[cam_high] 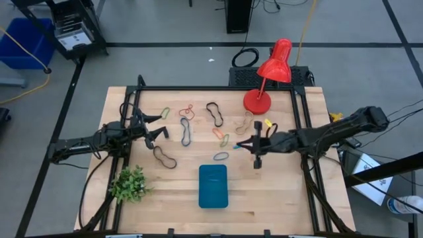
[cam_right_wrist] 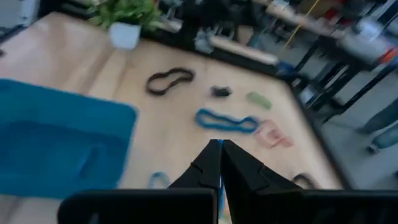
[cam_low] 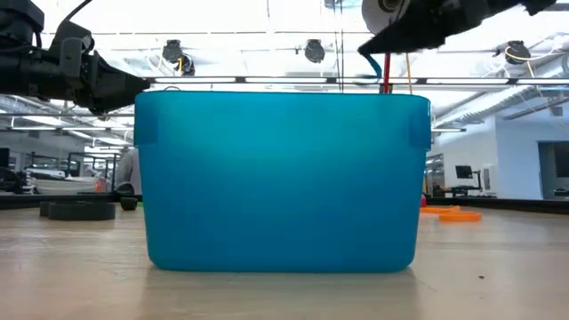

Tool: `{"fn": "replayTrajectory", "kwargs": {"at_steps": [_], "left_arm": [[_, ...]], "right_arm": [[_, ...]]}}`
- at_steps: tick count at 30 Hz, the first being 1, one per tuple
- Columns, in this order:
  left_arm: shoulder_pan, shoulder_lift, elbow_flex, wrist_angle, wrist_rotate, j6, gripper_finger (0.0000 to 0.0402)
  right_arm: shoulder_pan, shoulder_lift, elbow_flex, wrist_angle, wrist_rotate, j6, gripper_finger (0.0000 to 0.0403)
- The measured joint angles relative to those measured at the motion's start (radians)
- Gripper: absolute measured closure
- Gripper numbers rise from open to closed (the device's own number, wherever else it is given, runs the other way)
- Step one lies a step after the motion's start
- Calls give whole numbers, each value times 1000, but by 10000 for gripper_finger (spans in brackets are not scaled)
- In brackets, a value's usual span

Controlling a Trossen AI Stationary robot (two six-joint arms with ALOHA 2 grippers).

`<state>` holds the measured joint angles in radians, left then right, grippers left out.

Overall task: Pick and place rubber bands into bin
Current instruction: Put the bottom light blue rubber band into the blue bin

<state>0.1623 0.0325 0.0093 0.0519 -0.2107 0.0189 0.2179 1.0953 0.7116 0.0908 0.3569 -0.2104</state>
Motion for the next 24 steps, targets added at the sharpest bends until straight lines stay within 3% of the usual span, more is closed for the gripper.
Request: {"fn": "replayTrajectory", "kwargs": {"at_steps": [6,13,19,24], "left_arm": [[0,0,0,1,0,6,135],[0,0,0,4,0,-3,135],[0,0,0,18,-1,23,135],[0,0,0,25,-1,28,135]], "right_arm": [[-46,-51,0,82,4,-137,402],[-144,-54,0,238,-1,-36,403],[-214,-51,0,309,-164,47,403],[-206,-5,0,294,-313,-64,403]]}}
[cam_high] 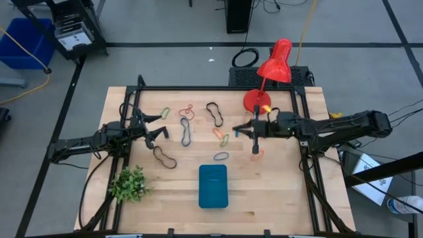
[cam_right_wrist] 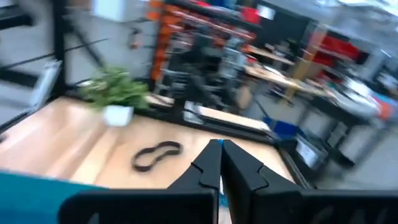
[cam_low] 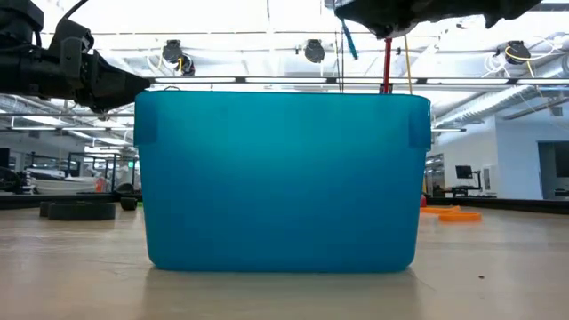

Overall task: Pick and place rubber bands into bin
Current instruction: Put the bottom light blue rubber band into the blue bin

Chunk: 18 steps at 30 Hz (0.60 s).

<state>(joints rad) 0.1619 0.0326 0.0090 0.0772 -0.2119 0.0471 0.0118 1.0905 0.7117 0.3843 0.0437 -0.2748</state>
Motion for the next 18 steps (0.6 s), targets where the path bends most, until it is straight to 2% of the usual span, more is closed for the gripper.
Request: {"fn": "replayTrajectory", "kwargs": {"at_steps": [3,6,9,11,18], "left_arm": [[0,0,0,0,0,-2,135],[0,0,0,0,0,-29,135],[0,0,0,0,1,-58,135],[0,0,0,-1,1,-89,135],[0,0,0,-1,0,-88,135]], "right_arm": [[32,63,0,23,-22,-51,403],[64,151,7,91,-16,-31,403],[111,231,90,57,-16,6,403],[147,286,173,-12,-10,7,403],[272,488,545,-439,178,24,403]]}}
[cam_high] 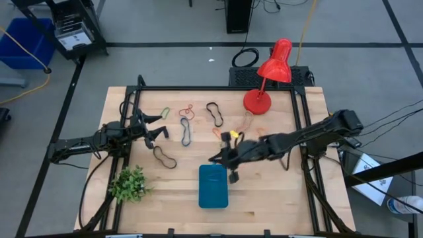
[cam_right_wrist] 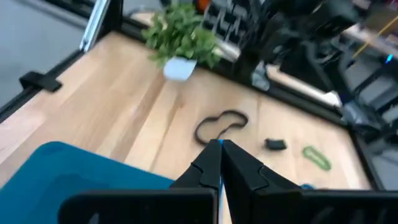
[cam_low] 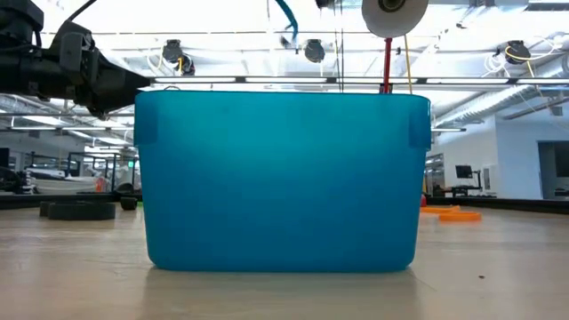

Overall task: Pick and place rubber bands into bin
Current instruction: Put the bottom light blue rubber band into the blue bin

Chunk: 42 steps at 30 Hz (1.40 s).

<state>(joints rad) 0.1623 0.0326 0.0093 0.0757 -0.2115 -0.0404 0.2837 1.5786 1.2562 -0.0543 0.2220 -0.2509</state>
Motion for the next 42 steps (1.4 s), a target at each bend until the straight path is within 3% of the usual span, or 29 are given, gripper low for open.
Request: {"fn": "replayTrajectory", "kwargs": {"at_steps": [4,18,34,42], "left_arm": [[0,0,0,0,0,33,135],[0,0,0,-8,0,61,135],[0,0,2,-21,1,55,135],[0,0,2,-21,1,57,135]], "right_arm": [[37,98,106,-106,35,86,403],[82,321,110,-126,34,282,403],[76,385,78,-182,-17,329,402],[76,378,72,-183,-16,319,378]]}}
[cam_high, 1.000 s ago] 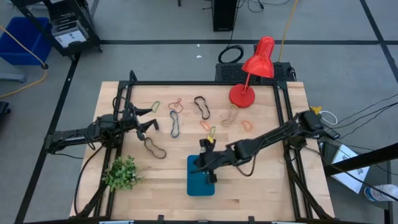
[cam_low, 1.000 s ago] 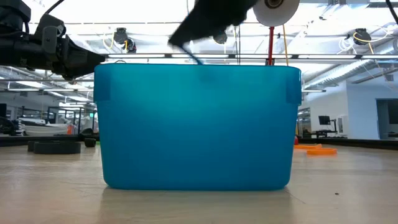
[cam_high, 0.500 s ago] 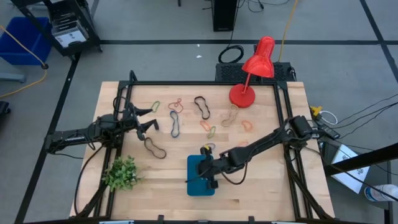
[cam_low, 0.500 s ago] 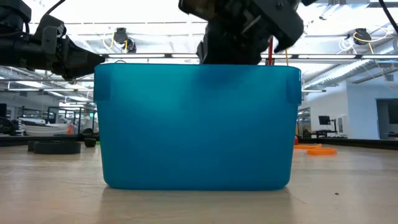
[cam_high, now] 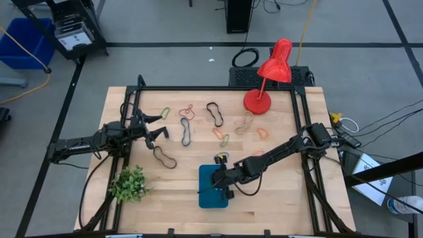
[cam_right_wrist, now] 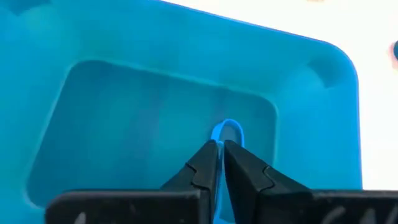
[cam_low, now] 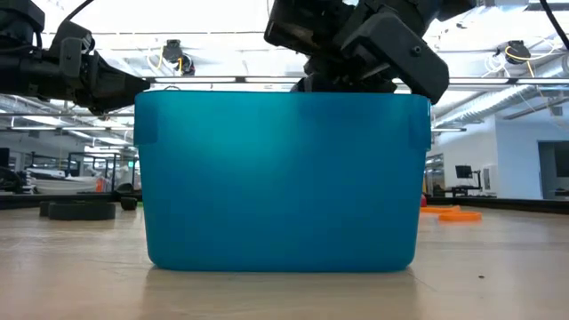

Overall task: Pick and place rubber bands into bin
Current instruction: Put the bottom light blue rubber band into the blue bin, then put the bottom orange rubber band into the blue bin

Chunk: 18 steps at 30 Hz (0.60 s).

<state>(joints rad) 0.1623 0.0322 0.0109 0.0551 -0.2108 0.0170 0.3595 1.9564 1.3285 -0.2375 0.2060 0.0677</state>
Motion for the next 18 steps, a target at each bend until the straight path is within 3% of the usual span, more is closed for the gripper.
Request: {"fn": "replayTrajectory", "kwargs": {"at_steps": [7,18], "left_arm": [[0,0,0,0,0,0,135],[0,0,0,0,0,1,135]], "right_arm": [[-1,0,0,1,1,0,358],[0,-67,0,-24,2,0,277]]}}
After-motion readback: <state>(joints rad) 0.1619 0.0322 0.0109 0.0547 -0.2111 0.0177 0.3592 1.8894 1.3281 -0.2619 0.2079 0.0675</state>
